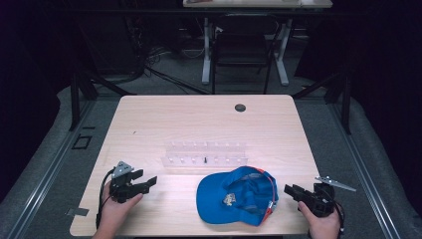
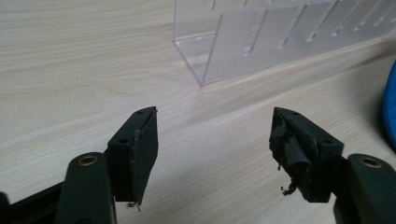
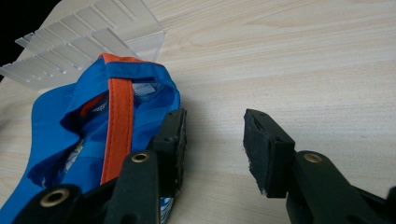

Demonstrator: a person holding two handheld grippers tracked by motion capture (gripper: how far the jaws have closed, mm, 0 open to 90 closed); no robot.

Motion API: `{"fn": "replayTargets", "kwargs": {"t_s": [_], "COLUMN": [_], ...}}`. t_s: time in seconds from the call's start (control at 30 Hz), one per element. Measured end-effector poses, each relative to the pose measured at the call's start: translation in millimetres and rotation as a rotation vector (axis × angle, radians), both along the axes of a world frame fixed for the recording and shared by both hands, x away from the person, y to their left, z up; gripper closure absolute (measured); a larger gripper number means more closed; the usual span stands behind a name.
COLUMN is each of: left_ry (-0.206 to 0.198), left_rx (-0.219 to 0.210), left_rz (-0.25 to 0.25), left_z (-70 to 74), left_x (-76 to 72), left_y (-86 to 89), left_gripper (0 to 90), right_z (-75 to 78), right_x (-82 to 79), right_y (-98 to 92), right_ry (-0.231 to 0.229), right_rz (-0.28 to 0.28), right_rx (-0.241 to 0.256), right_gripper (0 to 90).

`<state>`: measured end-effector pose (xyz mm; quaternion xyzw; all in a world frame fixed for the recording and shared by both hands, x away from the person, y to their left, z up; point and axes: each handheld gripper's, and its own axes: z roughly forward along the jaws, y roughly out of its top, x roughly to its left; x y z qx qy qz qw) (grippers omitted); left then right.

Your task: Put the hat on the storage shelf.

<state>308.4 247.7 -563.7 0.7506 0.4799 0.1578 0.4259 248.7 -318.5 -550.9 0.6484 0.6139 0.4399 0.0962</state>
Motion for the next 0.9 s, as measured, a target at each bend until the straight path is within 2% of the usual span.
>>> {"fn": "replayTargets", "kwargs": {"t_s": [0.13,0.27,0.37,0.47,0.53,0.63,0.67,0.9], "left_ry": [0.018,0.019,0.037,0.035,0.041,0.043,0.047,0.051], "left_rx": [-0.007,0.019,0.040,0.042,0.047,0.044,0.045,0.046], "left_rz": [0.000,-0.008,-0.019,-0.021,-0.025,-0.026,-0.028,-0.040], "left_z": [-0.4,-0.7,-0.8,-1.0,-0.1,-0.6,-0.8,-1.0], "left_x": [-0.1,-0.6,-0.9,-1.3,-1.8,-1.6,-1.6,-1.6], "left_y": [-0.5,-3.8,-4.7,-5.6,-5.9,-6.7,-7.0,-9.5], "left_gripper": [34.1,39.5,41.0,41.5,41.5,41.5,41.5,41.5], "right_z": [0.0,2.8,7.7,11.8,15.1,17.7,22.1,38.7], "right_x": [-0.6,-0.4,0.3,0.5,3.3,4.9,7.3,18.9], "right_y": [-2.3,-1.9,0.5,4.7,6.9,8.1,9.1,10.8], "right_ry": [0.006,-0.005,-0.009,-0.007,0.024,0.041,0.062,0.114], "right_rz": [0.011,0.027,0.060,0.080,0.101,0.112,0.136,0.182], "right_rx": [0.006,0.016,0.032,0.026,0.043,0.058,0.079,0.115], "right_gripper": [61.9,62.5,61.1,59.1,56.5,56.6,56.6,57.5]}}
